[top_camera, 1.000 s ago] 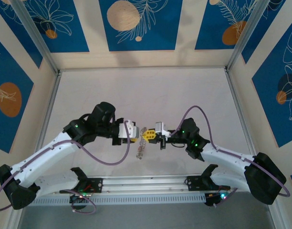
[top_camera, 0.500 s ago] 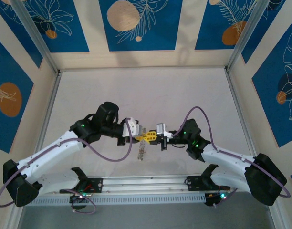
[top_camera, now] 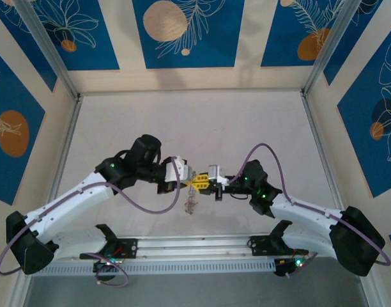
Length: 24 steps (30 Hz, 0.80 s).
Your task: Put the keys on the keyring
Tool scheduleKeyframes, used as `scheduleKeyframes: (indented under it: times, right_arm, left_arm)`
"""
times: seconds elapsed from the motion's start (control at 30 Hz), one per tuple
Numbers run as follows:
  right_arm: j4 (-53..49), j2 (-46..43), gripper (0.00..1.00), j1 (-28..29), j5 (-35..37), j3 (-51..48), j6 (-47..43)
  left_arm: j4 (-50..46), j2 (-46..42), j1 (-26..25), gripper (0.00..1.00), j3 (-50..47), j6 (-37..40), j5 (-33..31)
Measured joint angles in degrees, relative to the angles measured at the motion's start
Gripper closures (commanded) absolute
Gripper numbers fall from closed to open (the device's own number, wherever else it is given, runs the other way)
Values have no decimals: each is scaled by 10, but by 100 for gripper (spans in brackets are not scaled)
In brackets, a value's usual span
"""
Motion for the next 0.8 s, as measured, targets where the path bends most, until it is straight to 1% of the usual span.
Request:
scheduleKeyframes:
  times: [0.2,0.3,0.4,0.8]
  right_arm:
    - [-19,17,81,2,30,1,-7]
    - [-18,32,81,4,32,2,-7]
    - [-18,39,78,4,32,8,-6]
    - [-16,38,79,4,28,12,-4]
  left_arm:
    - [-42,17,0,100,33,18,-13]
    - [-57,25,0,100,41,26,-17]
    - [-68,33,0,100,45,27,-18]
    - [-71,43,0,100,47,26,-22]
